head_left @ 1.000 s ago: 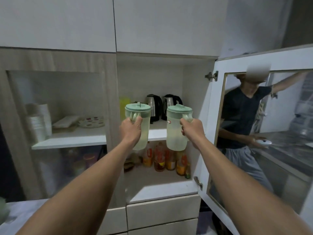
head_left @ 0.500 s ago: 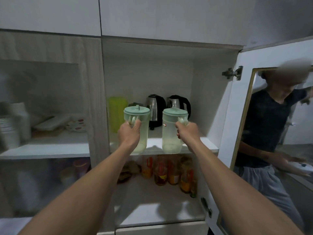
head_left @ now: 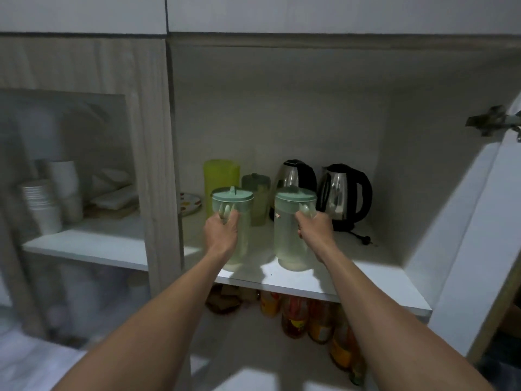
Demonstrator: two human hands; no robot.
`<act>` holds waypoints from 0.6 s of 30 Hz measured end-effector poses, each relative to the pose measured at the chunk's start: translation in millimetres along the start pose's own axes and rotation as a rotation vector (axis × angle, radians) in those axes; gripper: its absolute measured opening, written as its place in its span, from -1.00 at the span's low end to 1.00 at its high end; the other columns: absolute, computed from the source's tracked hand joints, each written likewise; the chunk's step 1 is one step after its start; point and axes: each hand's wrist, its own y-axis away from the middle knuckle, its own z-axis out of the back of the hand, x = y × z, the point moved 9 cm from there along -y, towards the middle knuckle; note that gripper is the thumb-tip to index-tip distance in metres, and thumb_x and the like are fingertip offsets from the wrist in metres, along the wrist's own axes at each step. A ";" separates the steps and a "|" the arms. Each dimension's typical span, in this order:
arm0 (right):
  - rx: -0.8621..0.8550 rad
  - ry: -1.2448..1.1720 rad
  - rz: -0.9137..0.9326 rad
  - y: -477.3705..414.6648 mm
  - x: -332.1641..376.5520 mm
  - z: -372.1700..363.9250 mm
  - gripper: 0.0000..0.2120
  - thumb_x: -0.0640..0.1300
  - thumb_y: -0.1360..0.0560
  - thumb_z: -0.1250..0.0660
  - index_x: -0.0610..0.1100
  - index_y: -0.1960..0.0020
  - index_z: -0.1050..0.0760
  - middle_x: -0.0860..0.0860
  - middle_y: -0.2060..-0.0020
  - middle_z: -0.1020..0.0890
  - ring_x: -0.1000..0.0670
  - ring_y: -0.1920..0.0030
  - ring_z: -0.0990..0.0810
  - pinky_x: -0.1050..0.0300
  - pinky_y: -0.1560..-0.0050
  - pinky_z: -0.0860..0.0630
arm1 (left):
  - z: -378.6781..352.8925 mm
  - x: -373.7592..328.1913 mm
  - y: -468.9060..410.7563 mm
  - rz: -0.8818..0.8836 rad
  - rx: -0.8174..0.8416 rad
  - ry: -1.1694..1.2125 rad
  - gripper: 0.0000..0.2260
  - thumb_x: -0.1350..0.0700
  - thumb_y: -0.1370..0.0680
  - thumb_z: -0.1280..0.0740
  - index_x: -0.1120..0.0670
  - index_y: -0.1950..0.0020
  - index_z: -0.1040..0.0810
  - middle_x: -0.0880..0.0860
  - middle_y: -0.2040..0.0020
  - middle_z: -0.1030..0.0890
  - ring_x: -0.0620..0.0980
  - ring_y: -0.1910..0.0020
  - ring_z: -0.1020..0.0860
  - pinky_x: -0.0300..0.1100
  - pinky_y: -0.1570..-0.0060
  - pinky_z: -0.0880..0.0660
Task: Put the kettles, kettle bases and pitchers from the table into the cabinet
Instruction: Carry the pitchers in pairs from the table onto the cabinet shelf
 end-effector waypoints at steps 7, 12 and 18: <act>0.007 0.048 -0.037 -43.0 -28.6 -28.8 -0.80 -0.02 -0.47 -0.38 -0.14 0.18 -0.65 -0.08 0.32 -0.67 -0.07 0.30 -0.63 0.13 0.27 -0.47 | -28.8 31.8 -30.9 0.066 -0.001 0.019 -0.71 -0.01 -0.65 -0.26 0.15 0.15 -0.54 0.02 0.37 -0.47 -0.07 0.44 -0.39 -0.22 0.47 -0.30; -0.004 0.039 -0.054 -61.3 -45.5 -38.8 -0.80 -0.01 -0.47 -0.39 -0.12 0.22 -0.63 -0.10 0.29 -0.70 -0.11 0.25 -0.67 0.04 0.19 -0.56 | -50.7 52.2 -51.9 0.080 0.009 0.034 -0.69 -0.05 -0.63 -0.27 0.15 0.15 -0.57 0.06 0.33 -0.55 0.03 0.37 -0.49 -0.11 0.31 -0.44; 0.001 0.016 -0.063 -86.9 -53.6 -43.9 -0.77 0.04 -0.48 -0.41 -0.14 0.15 -0.64 -0.08 0.30 -0.66 -0.13 0.23 -0.63 0.10 0.21 -0.46 | -77.5 60.0 -77.0 0.085 0.015 0.059 -0.66 -0.05 -0.62 -0.27 0.08 0.31 -0.46 0.05 0.42 -0.48 0.07 0.40 -0.44 -0.11 0.32 -0.37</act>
